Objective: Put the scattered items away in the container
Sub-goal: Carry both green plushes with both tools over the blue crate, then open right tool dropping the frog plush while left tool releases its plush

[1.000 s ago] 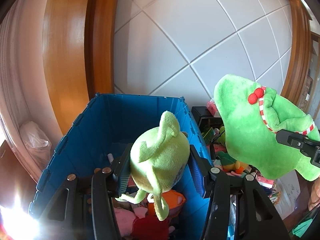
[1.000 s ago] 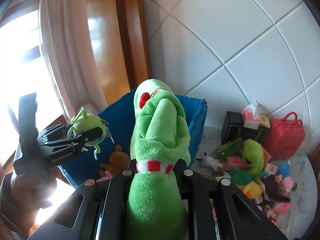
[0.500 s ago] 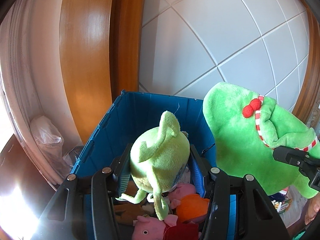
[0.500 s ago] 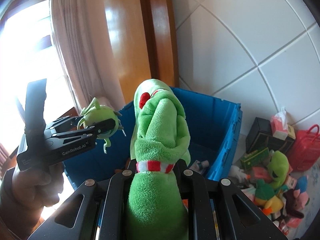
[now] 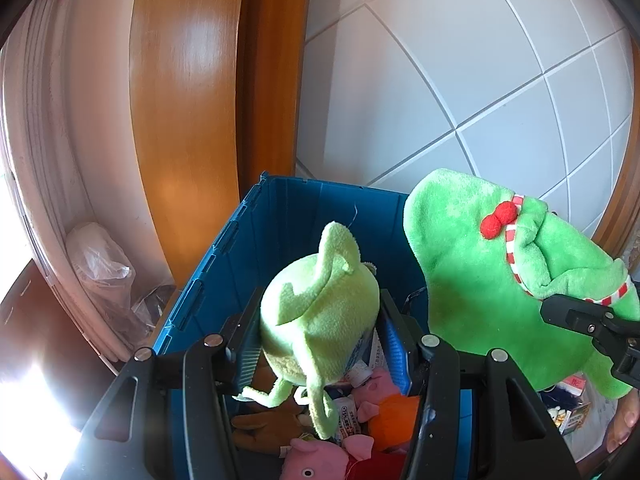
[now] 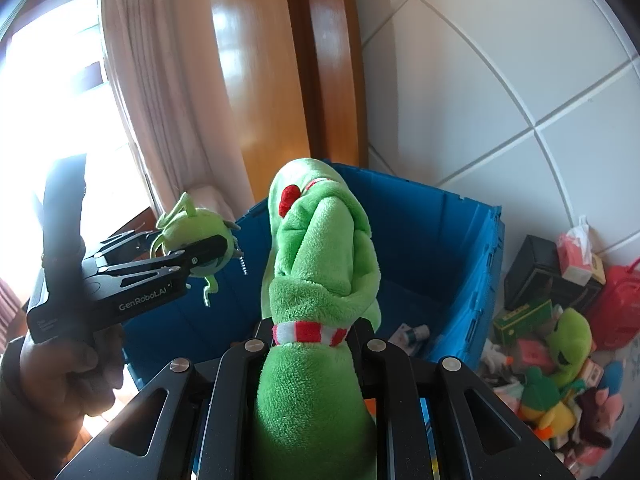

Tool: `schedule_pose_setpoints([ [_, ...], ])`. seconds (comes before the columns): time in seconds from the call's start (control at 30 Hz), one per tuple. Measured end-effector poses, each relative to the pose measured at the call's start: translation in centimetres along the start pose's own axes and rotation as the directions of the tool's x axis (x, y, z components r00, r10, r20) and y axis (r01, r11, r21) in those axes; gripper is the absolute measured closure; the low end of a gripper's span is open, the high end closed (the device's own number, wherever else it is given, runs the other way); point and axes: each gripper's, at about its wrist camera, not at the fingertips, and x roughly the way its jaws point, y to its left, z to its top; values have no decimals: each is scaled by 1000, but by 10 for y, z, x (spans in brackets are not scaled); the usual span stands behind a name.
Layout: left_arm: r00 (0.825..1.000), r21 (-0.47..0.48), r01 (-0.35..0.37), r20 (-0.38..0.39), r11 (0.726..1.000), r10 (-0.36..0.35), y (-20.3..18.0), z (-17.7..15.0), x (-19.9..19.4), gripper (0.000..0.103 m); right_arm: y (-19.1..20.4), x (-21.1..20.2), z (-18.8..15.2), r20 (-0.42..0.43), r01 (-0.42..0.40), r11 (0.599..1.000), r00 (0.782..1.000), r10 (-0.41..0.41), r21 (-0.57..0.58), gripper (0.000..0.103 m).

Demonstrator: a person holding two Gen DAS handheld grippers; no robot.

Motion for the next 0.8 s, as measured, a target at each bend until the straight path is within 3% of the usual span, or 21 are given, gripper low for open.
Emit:
schedule_pose_setpoints([
  [0.43,999,-10,-33,14,999,33,10,5,2,50,3,14,6,-1,-22,999,1000,22,-33,83],
  [0.47,999,-12,-50,17,999,51,11,6,2,49,3,13,7,4,-21,999,1000,21,-33,75],
  [0.5,997,-18,-71,17,997,71,12,7,3,44,2,12,7,15,-20,999,1000,21,-29,55],
  [0.53,996,-25,-90,16,996,90,14,7,4,32,0,10,7,29,-12,1000,999,13,-22,39],
  [0.57,993,-34,-113,18,993,113,16,7,4,23,-1,8,8,46,-3,1000,999,3,-15,14],
  [0.6,990,-41,-138,20,990,139,17,7,5,9,-3,6,9,60,8,1000,998,-7,-11,7],
  [0.63,988,-44,-153,24,987,154,19,6,4,6,-4,4,10,64,16,1000,998,-15,-10,7],
  [0.8,988,-48,-153,26,987,154,21,5,4,6,-12,1,10,67,26,1000,997,-26,6,2],
])
